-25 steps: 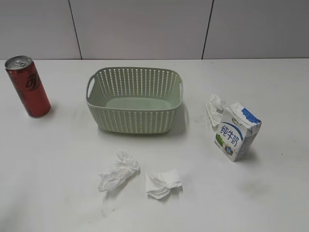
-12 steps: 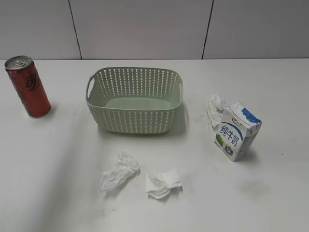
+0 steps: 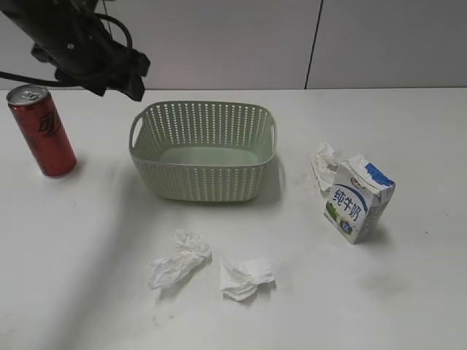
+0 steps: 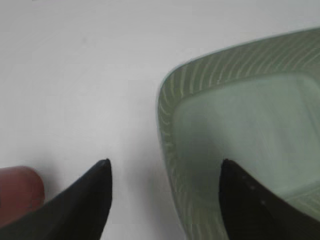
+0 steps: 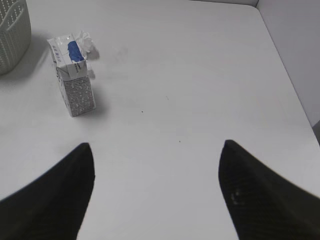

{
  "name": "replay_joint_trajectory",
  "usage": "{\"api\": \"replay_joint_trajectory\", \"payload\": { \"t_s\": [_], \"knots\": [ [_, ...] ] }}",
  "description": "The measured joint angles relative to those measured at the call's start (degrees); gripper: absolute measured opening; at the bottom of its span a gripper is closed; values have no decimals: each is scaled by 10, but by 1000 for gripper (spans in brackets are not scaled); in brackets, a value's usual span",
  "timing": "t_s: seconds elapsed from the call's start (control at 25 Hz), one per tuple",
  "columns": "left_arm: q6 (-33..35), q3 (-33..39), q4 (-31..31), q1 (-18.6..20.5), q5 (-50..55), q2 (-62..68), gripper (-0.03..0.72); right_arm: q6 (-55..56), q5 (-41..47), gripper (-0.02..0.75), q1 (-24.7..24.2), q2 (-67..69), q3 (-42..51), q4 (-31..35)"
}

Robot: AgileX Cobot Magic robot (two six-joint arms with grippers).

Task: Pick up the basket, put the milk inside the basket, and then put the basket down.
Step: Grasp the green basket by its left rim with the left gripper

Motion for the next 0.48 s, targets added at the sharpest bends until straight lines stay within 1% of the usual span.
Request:
{"api": "replay_joint_trajectory", "payload": {
  "t_s": [0.12,0.32,0.4,0.48],
  "knots": [
    [1,-11,-13,0,0,52,524,0,0,589,0,0,0,0],
    [4,-15,-29,0,-13,108,529,0,0,589,0,0,0,0],
    [4,-15,-31,0,-27,121,518,0,0,589,0,0,0,0],
    [4,-15,-33,0,-39,132,480,0,0,589,0,0,0,0]
  ]
}}
